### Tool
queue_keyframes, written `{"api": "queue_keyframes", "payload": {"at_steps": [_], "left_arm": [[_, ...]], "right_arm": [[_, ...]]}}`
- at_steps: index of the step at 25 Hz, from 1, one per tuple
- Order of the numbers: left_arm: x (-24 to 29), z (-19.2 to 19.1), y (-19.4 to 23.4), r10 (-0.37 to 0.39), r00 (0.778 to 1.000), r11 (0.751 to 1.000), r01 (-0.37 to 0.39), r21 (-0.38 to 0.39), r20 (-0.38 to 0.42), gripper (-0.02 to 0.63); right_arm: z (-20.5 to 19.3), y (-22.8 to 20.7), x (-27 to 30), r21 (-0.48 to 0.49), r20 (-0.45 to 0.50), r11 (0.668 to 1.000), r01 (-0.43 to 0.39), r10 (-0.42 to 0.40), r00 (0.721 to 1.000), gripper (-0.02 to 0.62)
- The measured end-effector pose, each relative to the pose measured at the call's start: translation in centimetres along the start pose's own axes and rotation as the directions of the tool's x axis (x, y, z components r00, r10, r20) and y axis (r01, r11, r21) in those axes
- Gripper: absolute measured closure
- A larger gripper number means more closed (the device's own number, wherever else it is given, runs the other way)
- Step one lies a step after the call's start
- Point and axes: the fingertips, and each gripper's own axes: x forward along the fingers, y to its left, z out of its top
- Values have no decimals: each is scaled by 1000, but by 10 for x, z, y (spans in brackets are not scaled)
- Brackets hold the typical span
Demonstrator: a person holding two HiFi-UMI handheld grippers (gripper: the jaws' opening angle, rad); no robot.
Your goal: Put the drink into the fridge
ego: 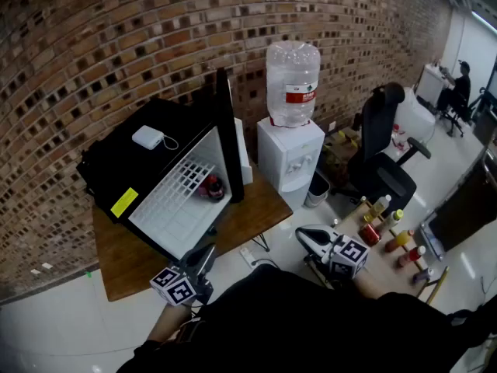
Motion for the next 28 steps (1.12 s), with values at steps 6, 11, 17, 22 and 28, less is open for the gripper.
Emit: {"api": "queue_keyframes", "payload": {"at_steps": [6, 11, 17, 22, 28], "left_arm": [[3, -3, -2, 1, 1000, 1000, -1, 0, -9, 611], [9, -9, -6, -21, 999, 1000, 21, 4, -44, 527], [35, -11, -13, -57, 994, 998, 60, 32, -93, 520], [77, -21, -25, -110, 980, 991, 121, 61, -167, 483], [160, -47, -51, -201, 937, 966, 238, 101, -286, 436]], "right_arm": [[1, -1, -3, 2, 7, 1000, -1, 1, 1000, 574], [-1, -3, -3, 6, 11, 1000, 4, -4, 1000, 572], [-4, -17, -14, 19, 19, 999, 40, -40, 999, 572], [-5, -44, -42, 29, 44, 994, 101, -103, 994, 575], [-11, -88, -106, 51, 82, 973, 224, -227, 970, 591]]}}
